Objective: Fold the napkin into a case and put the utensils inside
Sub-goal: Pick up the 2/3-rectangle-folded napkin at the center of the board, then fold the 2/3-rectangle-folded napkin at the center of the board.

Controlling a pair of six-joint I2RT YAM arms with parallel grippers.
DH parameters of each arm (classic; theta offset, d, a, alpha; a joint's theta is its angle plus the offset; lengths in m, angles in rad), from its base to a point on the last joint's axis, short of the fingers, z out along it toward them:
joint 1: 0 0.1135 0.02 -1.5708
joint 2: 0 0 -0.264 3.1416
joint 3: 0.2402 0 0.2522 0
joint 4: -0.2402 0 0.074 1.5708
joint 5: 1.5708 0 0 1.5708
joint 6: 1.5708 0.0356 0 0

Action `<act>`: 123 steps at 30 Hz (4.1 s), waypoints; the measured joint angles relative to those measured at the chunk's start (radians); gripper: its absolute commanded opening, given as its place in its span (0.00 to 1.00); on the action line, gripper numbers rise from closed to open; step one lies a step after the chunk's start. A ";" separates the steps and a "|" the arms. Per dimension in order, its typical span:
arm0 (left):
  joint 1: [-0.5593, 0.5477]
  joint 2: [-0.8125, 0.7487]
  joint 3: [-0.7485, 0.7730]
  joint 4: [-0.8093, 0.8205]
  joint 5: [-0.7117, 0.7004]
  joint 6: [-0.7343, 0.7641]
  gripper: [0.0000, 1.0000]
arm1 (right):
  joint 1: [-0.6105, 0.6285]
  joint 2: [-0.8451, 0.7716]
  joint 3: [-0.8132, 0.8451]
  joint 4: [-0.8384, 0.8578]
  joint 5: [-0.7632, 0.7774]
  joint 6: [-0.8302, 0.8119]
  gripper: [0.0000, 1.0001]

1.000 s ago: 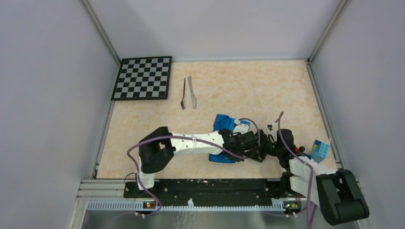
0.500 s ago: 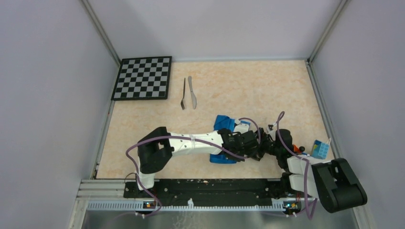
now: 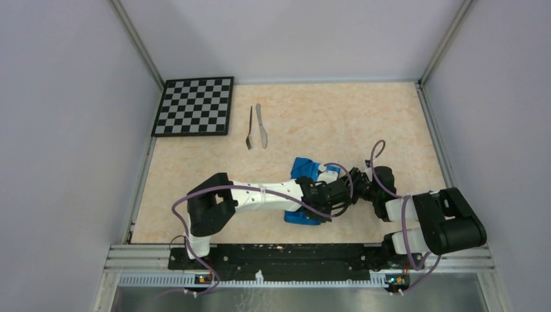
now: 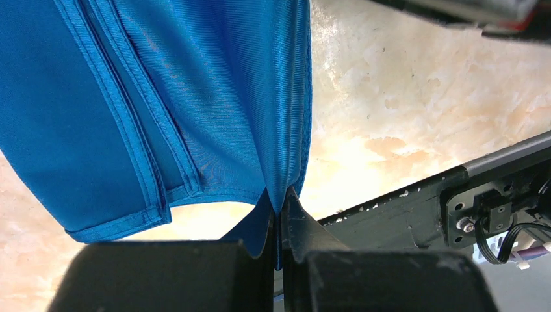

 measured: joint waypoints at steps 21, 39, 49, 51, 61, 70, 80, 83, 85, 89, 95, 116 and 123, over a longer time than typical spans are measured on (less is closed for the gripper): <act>0.005 0.000 -0.020 0.065 0.051 0.022 0.34 | -0.085 0.141 0.074 0.069 -0.007 -0.146 0.00; 0.439 -0.361 -0.513 0.682 0.381 0.064 0.00 | 0.001 0.084 0.244 -0.244 0.132 -0.437 0.00; 0.497 -0.126 -0.483 0.796 0.378 0.111 0.00 | 0.050 0.074 0.324 -0.407 0.236 -0.519 0.00; 0.497 -0.079 -0.482 0.826 0.376 0.098 0.00 | 0.069 0.069 0.347 -0.440 0.264 -0.533 0.00; 0.498 0.019 -0.478 1.052 0.388 0.024 0.00 | 0.308 0.016 0.516 -0.613 0.557 -0.512 0.00; 0.497 0.025 -0.494 1.098 0.395 0.001 0.12 | 0.428 0.086 0.585 -0.673 0.713 -0.434 0.00; 0.511 -0.144 -0.610 1.028 0.430 0.023 0.48 | 0.428 0.092 0.585 -0.689 0.748 -0.438 0.00; 0.534 -0.214 -0.649 1.003 0.433 0.030 0.46 | 0.428 0.092 0.585 -0.692 0.751 -0.441 0.00; 0.555 -0.236 -0.659 0.993 0.433 0.034 0.44 | 0.428 0.093 0.585 -0.692 0.750 -0.443 0.00; 0.583 -0.217 -0.658 0.994 0.442 0.046 0.31 | 0.430 0.098 0.593 -0.700 0.750 -0.444 0.00; 0.584 -0.118 -0.637 1.027 0.470 0.047 0.20 | 0.463 0.117 0.648 -0.726 0.774 -0.443 0.00; 0.576 -0.096 -0.628 1.049 0.473 0.053 0.15 | 0.540 0.256 0.681 -0.619 0.763 -0.403 0.00; 0.576 -0.098 -0.632 1.052 0.471 0.066 0.21 | 0.540 0.262 0.626 -0.537 0.753 -0.367 0.00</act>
